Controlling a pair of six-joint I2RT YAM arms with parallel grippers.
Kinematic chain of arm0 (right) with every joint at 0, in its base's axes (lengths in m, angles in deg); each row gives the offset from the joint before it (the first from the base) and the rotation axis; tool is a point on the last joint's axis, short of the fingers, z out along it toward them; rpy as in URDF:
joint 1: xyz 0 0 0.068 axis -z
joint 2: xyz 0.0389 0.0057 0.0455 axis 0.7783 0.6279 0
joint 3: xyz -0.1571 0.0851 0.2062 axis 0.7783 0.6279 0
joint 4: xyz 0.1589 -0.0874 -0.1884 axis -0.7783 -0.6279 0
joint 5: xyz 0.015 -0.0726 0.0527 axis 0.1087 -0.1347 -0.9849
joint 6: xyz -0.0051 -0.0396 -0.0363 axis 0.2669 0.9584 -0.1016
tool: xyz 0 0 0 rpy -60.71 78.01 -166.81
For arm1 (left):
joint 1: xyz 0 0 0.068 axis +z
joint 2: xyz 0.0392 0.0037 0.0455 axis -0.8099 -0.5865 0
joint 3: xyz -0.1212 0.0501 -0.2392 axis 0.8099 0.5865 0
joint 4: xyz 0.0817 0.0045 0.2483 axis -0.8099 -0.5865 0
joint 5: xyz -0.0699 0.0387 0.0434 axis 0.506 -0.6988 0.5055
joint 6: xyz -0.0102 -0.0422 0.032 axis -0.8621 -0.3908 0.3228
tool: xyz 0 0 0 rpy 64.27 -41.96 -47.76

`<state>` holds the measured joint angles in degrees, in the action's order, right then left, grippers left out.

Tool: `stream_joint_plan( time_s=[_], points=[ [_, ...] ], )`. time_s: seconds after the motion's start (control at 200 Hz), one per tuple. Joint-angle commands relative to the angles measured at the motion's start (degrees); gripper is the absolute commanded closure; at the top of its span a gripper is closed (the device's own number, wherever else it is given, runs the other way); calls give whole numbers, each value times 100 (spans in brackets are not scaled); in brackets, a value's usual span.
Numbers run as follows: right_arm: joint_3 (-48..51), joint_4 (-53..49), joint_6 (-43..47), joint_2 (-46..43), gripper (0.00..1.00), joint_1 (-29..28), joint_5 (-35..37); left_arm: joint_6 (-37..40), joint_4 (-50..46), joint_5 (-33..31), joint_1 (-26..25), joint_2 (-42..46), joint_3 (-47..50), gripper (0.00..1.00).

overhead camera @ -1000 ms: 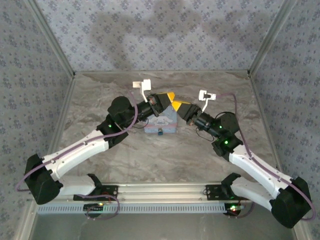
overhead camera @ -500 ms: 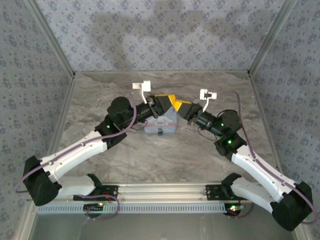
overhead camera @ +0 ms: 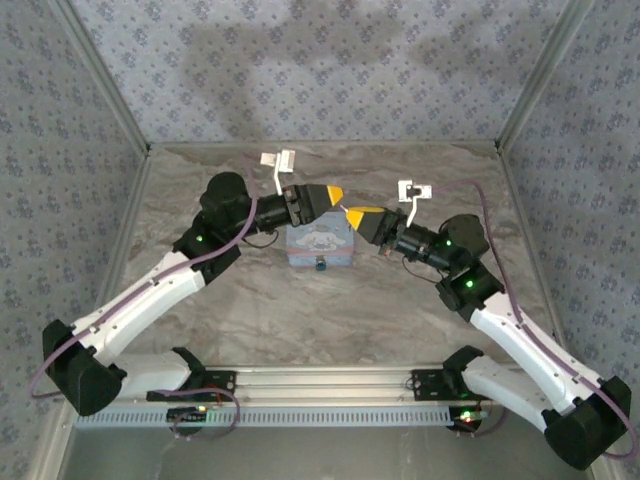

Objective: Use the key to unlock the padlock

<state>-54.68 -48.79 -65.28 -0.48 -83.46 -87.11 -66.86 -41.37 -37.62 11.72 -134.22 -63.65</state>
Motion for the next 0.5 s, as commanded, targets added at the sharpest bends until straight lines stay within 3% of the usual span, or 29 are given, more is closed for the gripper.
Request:
stream_joint_plan(
  time_s=[0.0,0.13,0.34,0.435,0.495],
  points=[
    [-239,-208,205,-74,100,33,-202,-134,-196,541,11,-124,-242,49],
    [-253,-204,189,-46,100,23,-208,-194,-211,636,10,-221,-266,56],
    [-262,-265,210,-45,100,37,-177,-223,-175,672,-15,-288,-286,83],
    [-259,-303,218,-55,100,49,-124,-212,-153,685,-26,-292,-271,100],
    [-269,-339,240,-57,100,57,-115,-175,-186,657,-30,-284,-266,100]
  ],
)
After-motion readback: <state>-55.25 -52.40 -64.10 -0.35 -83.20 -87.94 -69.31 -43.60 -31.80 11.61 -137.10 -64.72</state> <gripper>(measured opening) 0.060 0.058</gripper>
